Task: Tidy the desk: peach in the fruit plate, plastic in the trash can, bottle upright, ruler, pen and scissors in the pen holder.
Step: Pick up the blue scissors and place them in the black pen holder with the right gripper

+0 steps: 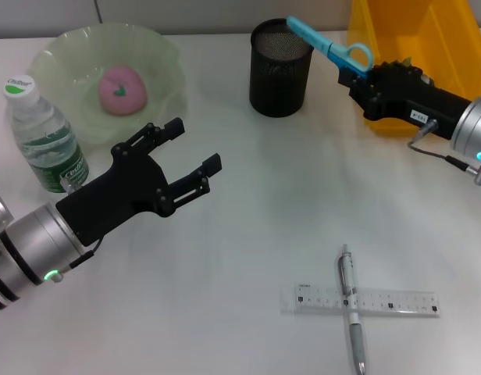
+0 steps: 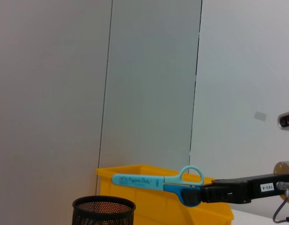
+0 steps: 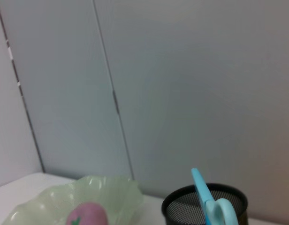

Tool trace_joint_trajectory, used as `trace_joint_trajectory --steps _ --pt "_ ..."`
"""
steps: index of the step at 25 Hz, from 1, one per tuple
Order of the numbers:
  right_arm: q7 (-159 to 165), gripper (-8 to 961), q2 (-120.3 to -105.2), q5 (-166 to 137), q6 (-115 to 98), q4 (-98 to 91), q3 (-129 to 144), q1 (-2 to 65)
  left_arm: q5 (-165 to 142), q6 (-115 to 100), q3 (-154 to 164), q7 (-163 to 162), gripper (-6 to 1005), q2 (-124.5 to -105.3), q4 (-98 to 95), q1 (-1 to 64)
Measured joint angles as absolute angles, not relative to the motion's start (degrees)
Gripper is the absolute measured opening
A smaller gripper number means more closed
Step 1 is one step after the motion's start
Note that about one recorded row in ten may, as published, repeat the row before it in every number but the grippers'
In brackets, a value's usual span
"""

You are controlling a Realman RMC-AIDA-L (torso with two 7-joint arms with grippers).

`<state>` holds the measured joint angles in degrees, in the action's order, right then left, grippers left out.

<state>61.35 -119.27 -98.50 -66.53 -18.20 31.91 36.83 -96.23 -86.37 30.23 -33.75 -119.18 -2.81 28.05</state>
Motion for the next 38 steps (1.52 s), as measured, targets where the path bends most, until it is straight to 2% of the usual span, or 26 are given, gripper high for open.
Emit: trace_joint_trajectory --steps 11,30,38 --pt "88.1 107 -119.09 -103.5 -65.4 -36.3 47.5 33.5 -96.2 -86.7 30.2 -33.7 814 -119.18 -2.6 28.0" --pt "112.2 112 -119.06 -124.3 -66.7 -50.4 50.8 38.7 -96.2 -86.6 30.2 -33.7 814 -119.18 -1.8 27.8" --pt "120.9 114 -117.67 -132.9 -71.6 -53.8 50.8 43.7 -96.2 -86.8 30.2 -33.3 815 -119.17 -1.7 27.8"
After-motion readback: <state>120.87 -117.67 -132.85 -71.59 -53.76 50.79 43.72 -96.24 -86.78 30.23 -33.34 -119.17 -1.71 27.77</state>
